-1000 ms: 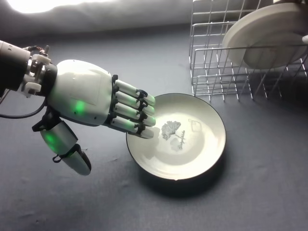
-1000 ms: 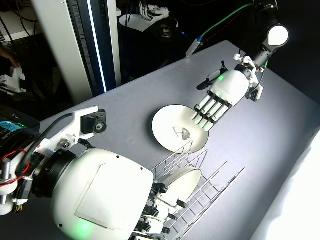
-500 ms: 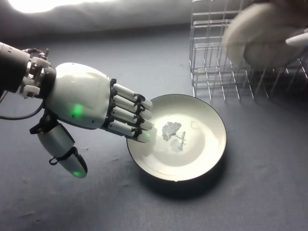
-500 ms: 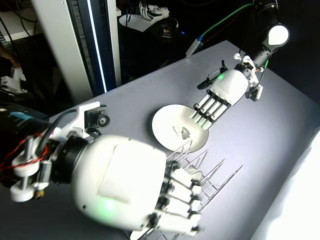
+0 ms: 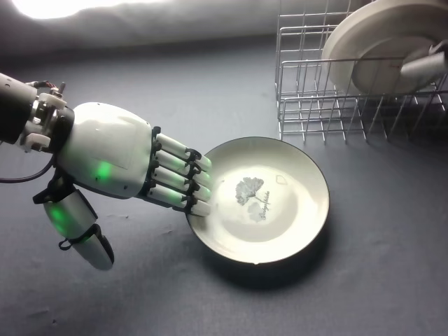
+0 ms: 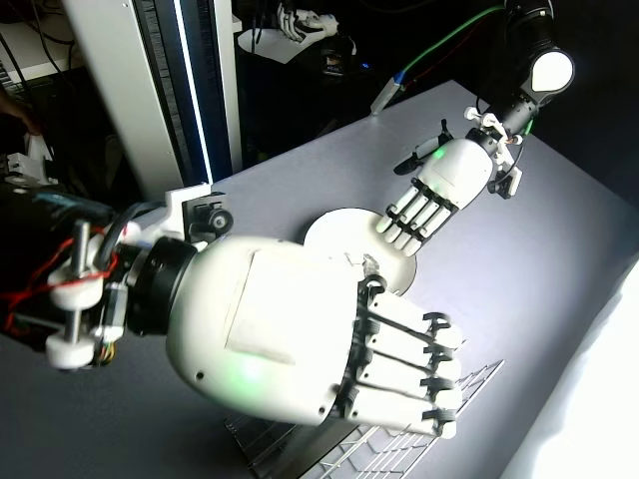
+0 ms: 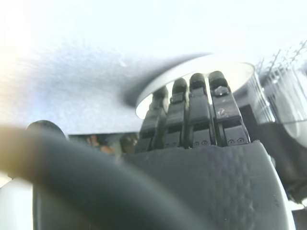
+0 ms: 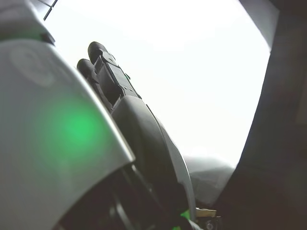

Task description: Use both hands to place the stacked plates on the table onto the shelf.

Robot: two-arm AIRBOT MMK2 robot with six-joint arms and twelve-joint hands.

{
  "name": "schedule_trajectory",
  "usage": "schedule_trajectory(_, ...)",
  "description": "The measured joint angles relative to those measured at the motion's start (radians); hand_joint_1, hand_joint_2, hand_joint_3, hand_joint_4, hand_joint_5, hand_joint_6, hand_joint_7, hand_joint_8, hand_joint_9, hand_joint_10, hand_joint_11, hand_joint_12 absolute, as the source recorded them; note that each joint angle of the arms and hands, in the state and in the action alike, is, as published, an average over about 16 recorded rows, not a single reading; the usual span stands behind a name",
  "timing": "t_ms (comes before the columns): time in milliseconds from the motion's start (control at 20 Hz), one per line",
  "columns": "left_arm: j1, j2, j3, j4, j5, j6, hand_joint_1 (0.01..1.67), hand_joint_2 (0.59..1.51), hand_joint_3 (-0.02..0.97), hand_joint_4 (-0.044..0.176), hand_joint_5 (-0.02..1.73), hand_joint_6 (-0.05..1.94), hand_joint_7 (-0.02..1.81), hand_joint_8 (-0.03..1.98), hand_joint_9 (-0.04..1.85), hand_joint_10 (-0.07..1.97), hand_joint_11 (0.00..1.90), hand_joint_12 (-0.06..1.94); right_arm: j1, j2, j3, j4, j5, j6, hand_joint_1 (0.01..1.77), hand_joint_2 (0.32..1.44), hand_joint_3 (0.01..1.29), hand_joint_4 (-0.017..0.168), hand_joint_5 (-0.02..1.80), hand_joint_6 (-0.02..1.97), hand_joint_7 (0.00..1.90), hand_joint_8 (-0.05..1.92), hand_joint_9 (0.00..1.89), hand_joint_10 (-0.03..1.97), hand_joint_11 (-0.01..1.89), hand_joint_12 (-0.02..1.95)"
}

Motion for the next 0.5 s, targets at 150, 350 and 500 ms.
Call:
schedule_trajectory(150, 0.011, 0.002, 0.001, -0.005, 0.0, -0.001, 0.02, 1.071, 0.019, -0.001, 0.0, -0.01, 0.02, -0.01, 0.02, 0.01, 0.02, 0.0, 0.003, -0.001, -0.025, -0.087, 0.042, -0.002, 0.94, 1.04, 0.01, 0.003, 0.18, 0.01, 0.18, 0.01, 0.17, 0.02, 0.01, 0.45)
schedule_trajectory(350, 0.039, 0.007, -0.003, -0.021, 0.006, 0.002, 0.02, 1.072, 0.02, -0.005, -0.01, -0.02, 0.02, -0.01, 0.01, 0.0, 0.01, -0.01, -0.003, -0.001, -0.068, -0.216, 0.098, -0.006, 0.92, 1.03, 0.01, 0.004, 0.15, 0.01, 0.15, 0.01, 0.14, 0.02, 0.01, 0.38)
schedule_trajectory(500, 0.068, 0.013, -0.011, -0.042, 0.014, 0.007, 0.02, 1.073, 0.019, -0.006, -0.01, -0.03, 0.01, -0.01, 0.01, 0.0, 0.01, -0.01, -0.013, -0.002, -0.102, -0.297, 0.131, -0.009, 0.91, 1.03, 0.01, 0.005, 0.13, 0.01, 0.12, 0.01, 0.11, 0.02, 0.01, 0.33)
